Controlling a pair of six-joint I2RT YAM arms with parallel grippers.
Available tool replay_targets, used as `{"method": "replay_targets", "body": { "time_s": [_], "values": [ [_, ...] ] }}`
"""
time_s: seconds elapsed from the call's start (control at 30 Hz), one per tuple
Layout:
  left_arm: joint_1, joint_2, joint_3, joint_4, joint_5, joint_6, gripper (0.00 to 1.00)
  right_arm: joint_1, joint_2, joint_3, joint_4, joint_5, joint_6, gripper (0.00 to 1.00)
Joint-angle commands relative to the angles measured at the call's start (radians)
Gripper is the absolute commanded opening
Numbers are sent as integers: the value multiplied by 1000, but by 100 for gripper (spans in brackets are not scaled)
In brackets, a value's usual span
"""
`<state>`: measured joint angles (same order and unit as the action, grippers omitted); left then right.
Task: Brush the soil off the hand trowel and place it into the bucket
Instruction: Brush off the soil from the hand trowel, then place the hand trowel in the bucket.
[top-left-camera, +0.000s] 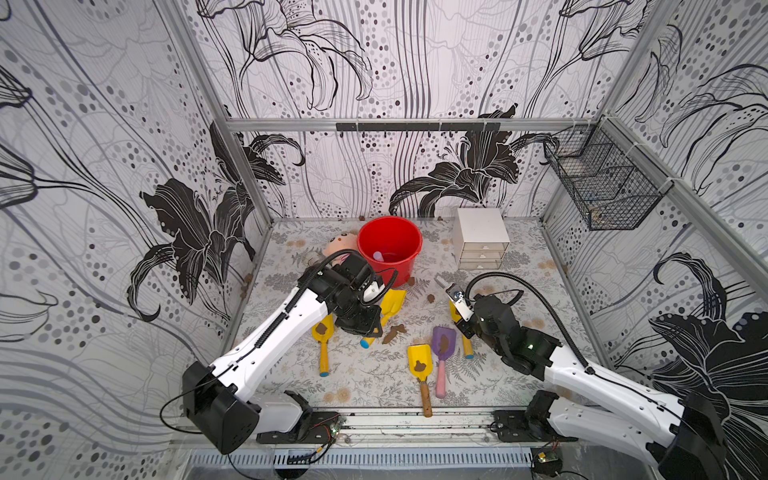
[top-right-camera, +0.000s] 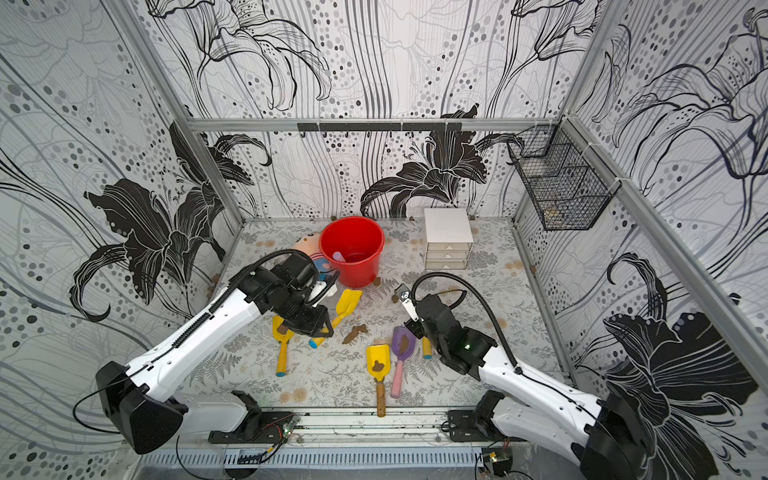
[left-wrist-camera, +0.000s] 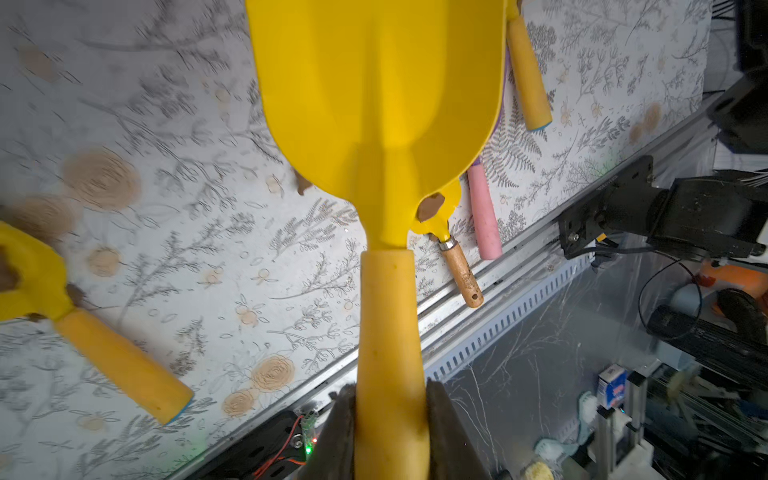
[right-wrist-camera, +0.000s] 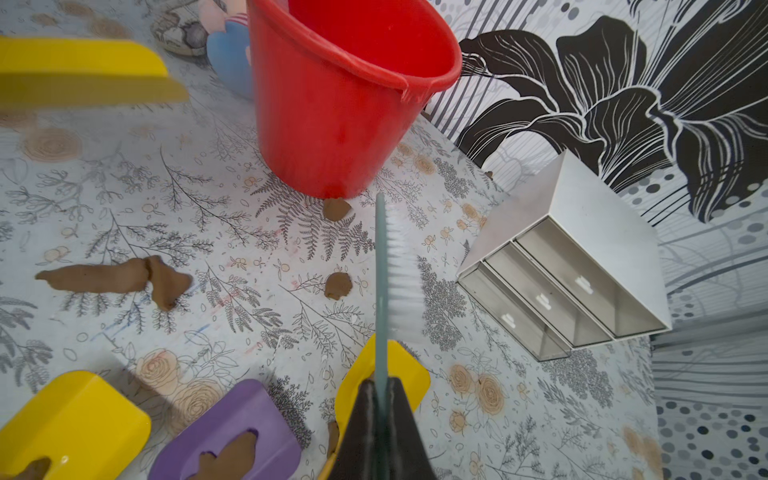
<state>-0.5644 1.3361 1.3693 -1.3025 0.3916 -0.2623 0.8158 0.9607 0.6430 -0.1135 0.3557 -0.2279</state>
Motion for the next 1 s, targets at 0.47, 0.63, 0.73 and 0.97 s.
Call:
{"method": "replay_targets", "body": {
  "time_s": [0.47,0.63,0.73,0.97],
  "values": [
    [162,417,630,-51,-269,121,2,-27,48,66,-63,-98,70,0],
    [210,555,759,-99,-223,159,5,-27,44,53,-64,-98,76,0],
    [221,625,825,-115,-169,175,8,-27,49,48,-63,-97,83,0],
    [260,733,937,-171,-189,216,12,-27,59,40,-57,-101,93,0]
  ]
}}
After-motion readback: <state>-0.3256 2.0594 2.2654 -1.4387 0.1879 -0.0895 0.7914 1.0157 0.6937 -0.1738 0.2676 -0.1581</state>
